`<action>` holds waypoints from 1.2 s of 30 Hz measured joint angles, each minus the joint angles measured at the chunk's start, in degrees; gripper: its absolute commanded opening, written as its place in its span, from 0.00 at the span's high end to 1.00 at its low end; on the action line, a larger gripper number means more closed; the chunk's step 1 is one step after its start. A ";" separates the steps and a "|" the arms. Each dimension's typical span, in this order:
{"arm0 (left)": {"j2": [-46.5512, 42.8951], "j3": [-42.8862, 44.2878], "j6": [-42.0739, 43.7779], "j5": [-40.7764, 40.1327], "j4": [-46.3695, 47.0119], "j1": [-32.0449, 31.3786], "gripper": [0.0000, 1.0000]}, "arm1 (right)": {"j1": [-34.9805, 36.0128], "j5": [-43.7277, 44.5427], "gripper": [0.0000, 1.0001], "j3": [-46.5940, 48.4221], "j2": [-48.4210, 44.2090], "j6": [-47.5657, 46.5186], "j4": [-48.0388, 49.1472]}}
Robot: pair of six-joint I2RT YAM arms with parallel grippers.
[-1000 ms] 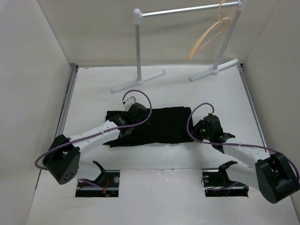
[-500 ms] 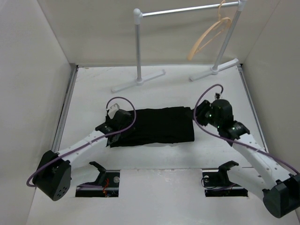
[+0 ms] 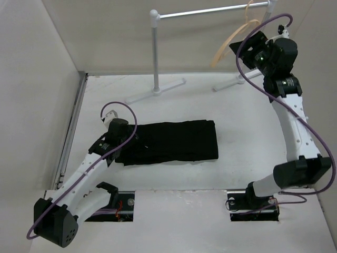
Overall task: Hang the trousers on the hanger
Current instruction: Pick up the hanger from the clothesline.
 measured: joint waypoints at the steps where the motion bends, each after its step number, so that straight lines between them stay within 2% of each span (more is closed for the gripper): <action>1: -0.37 0.26 0.20 0.02 0.09 -0.04 0.61 | -0.57 -0.17 0.35 1.81 2.01 -0.04 0.02; 5: -0.92 0.31 0.48 0.22 -0.17 -0.20 0.60 | -1.53 -2.67 0.40 9.42 11.37 0.02 -0.46; 9: -0.98 0.31 0.50 0.24 -0.33 -0.20 0.60 | -1.57 -6.10 0.51 11.91 17.38 0.52 -0.50; 15: -0.11 0.24 0.46 0.35 -0.31 -0.98 0.60 | -1.57 -10.93 0.75 11.85 19.04 2.38 1.97; 18: 0.39 -0.15 0.44 0.48 -0.26 -1.51 0.60 | -1.57 -12.33 0.81 11.85 18.91 3.04 4.90; 21: 0.44 -0.24 0.42 0.61 -0.28 -1.68 0.56 | -1.57 -13.31 0.82 11.85 18.34 3.41 6.43; 28: 2.29 2.14 0.24 1.84 -0.72 -2.05 0.54 | -1.57 -15.91 0.83 11.21 13.53 3.72 8.07; 32: 4.66 8.44 0.28 2.58 -1.95 -2.89 0.54 | -1.51 -16.96 0.83 6.23 7.39 3.45 9.57; 36: 8.39 18.10 0.87 2.80 -3.19 -4.63 0.53 | -1.44 -17.14 0.84 -2.95 1.18 2.62 11.41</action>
